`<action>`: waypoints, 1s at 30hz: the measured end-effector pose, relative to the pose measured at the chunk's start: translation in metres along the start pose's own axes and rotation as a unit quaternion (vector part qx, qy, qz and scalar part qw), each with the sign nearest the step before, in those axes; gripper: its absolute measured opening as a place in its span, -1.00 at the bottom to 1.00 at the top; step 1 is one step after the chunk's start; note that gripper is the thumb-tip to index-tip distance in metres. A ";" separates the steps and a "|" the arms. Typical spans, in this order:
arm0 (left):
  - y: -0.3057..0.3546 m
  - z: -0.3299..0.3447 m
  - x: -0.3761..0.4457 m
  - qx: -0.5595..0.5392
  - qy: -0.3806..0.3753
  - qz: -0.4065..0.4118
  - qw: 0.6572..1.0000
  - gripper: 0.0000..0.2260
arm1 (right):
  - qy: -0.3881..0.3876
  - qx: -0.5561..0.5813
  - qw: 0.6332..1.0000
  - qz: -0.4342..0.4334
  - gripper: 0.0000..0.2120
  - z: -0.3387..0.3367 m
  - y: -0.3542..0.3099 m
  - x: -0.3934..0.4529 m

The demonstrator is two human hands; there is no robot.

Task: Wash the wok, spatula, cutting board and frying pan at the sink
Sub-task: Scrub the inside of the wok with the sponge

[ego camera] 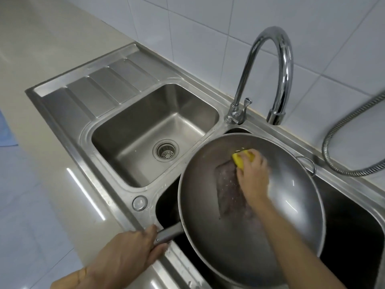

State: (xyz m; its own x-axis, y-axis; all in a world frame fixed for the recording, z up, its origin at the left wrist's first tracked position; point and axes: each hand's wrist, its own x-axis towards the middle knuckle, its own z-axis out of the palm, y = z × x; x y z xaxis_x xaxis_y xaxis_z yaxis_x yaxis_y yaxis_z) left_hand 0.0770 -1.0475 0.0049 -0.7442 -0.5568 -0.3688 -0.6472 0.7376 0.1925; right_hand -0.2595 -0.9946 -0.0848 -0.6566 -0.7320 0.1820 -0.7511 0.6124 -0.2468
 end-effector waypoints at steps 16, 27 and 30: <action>0.004 -0.001 -0.001 0.073 0.017 0.030 0.997 -0.52 | -0.157 0.199 0.963 -0.087 -0.58 -0.006 -0.050 -0.128; -0.009 0.016 -0.001 0.071 0.078 0.034 0.994 -0.20 | -0.101 -0.130 0.984 -0.065 -0.57 -0.036 0.064 -0.077; -0.009 0.015 0.001 0.082 0.078 0.038 0.993 -0.16 | -0.231 -0.059 0.969 -0.069 -0.54 -0.055 0.074 -0.110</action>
State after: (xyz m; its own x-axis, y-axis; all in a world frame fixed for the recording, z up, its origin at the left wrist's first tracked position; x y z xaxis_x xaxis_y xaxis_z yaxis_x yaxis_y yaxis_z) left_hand 0.0850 -1.0490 -0.0107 -0.8146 -0.5403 -0.2110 -0.5624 0.8247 0.0595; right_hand -0.2464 -0.8526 -0.0704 -0.4694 -0.8477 -0.2471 -0.8496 0.5098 -0.1349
